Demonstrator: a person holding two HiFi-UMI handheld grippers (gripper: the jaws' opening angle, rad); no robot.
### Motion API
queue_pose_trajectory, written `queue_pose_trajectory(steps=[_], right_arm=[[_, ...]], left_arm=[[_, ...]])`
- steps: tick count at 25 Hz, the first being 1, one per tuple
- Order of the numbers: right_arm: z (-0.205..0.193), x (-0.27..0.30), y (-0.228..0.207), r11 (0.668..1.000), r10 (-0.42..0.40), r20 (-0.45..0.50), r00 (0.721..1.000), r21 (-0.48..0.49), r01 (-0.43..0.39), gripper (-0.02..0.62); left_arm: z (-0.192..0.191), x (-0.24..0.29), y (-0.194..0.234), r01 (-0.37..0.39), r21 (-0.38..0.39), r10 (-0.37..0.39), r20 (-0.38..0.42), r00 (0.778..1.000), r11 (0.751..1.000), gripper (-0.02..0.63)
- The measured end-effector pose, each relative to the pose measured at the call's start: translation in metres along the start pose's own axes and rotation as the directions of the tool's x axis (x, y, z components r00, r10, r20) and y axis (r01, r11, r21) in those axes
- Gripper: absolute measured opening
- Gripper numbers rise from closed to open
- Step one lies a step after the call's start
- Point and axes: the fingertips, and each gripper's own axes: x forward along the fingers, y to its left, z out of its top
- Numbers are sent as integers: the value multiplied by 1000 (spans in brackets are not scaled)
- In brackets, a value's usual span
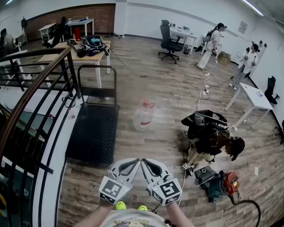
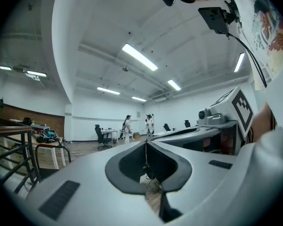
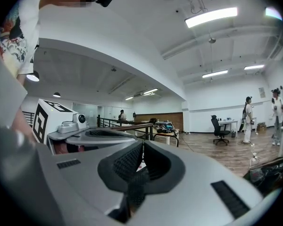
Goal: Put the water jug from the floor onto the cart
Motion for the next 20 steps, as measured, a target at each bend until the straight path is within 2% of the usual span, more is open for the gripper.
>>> queue_pose_trajectory(steps=[12, 20], right_arm=[[-19, 15, 26, 997, -77, -47, 996, 3, 78, 20], [-16, 24, 21, 995, -99, -47, 994, 5, 99, 21]], left_arm=[[-17, -29, 10, 45, 13, -44, -31, 999, 999, 12], [-16, -26, 20, 23, 13, -23, -22, 999, 1000, 12]])
